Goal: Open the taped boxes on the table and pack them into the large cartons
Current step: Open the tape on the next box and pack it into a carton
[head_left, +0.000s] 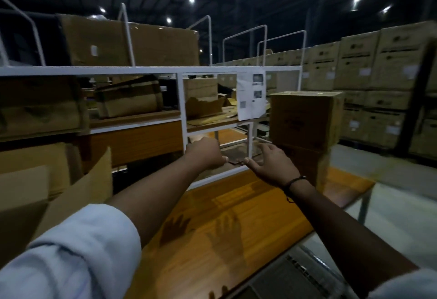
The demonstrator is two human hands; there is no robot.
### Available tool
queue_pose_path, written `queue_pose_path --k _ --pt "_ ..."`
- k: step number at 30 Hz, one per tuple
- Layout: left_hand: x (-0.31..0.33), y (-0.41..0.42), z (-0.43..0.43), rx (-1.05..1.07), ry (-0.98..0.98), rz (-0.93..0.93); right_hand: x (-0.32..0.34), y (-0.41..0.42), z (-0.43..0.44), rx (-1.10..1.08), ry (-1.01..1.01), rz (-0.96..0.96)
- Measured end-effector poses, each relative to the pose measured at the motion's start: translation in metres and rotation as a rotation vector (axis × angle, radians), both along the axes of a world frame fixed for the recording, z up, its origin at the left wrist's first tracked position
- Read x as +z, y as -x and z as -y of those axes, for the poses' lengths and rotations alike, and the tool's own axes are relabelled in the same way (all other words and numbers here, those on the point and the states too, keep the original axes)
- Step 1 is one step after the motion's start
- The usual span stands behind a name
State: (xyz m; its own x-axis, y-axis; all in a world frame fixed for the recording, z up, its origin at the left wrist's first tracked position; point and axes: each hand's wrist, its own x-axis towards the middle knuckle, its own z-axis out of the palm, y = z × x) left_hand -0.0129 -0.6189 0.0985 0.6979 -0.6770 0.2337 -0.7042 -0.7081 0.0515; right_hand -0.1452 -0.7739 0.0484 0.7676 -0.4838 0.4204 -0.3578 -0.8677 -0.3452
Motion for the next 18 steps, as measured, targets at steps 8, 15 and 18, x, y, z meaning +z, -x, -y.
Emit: queue_pose_path --k 8,15,18 --pt "-0.027 0.011 0.093 -0.067 0.006 -0.059 -0.028 0.034 0.092 -0.098 -0.037 0.001" --pt "-0.056 0.007 0.156 -0.135 0.014 -0.088 -0.058 0.032 0.145 -0.135 -0.151 0.086" --pt "-0.073 -0.008 0.184 -0.133 0.024 -0.142 -0.071 0.025 0.169 -0.162 -0.236 0.181"
